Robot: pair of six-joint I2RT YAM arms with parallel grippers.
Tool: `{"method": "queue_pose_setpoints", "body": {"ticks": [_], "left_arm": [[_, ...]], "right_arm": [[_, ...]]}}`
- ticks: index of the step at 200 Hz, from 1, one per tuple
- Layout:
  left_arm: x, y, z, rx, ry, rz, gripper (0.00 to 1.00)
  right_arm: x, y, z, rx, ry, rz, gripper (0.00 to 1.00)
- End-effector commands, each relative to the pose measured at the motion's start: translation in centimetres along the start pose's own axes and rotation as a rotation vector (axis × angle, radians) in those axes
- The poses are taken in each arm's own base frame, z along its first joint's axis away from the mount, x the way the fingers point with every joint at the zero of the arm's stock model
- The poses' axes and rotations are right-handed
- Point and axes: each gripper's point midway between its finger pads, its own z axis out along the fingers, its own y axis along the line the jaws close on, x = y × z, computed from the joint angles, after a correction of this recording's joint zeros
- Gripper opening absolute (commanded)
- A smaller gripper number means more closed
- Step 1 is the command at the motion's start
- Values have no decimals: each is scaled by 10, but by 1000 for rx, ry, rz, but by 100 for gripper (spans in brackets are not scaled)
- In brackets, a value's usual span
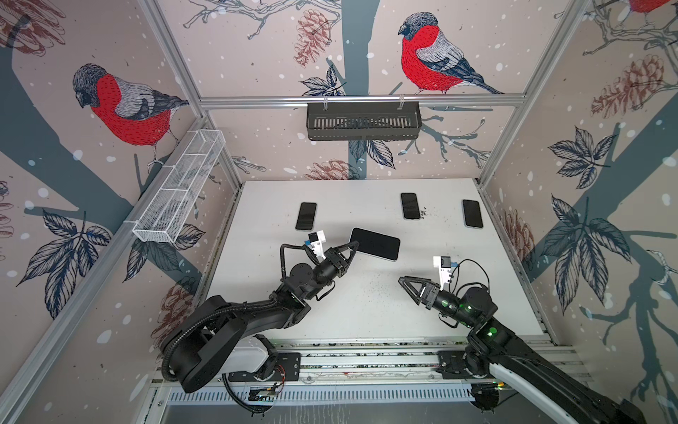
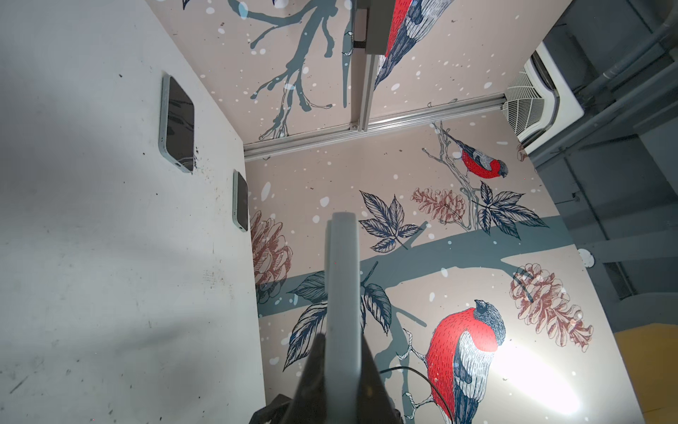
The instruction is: Take the phone out of the phone case
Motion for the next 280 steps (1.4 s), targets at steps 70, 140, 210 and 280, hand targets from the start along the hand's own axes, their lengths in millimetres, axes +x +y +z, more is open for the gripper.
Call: {"method": "queue_pose_setpoints", "body": {"ticks": [70, 140, 210, 280], "left_arm": [[8, -26, -11, 148, -19, -105, 0], [16, -22, -7, 168, 4, -118, 0], [23, -16, -7, 198, 22, -139, 0], [26, -18, -9, 221, 28, -137, 0]], "right_arm": [[-19, 30, -3, -139, -108, -59, 87], [-27, 37, 4, -164, -117, -40, 71], [-26, 29, 9, -146, -105, -18, 57], [-23, 18, 10, -117, -100, -12, 51]]}}
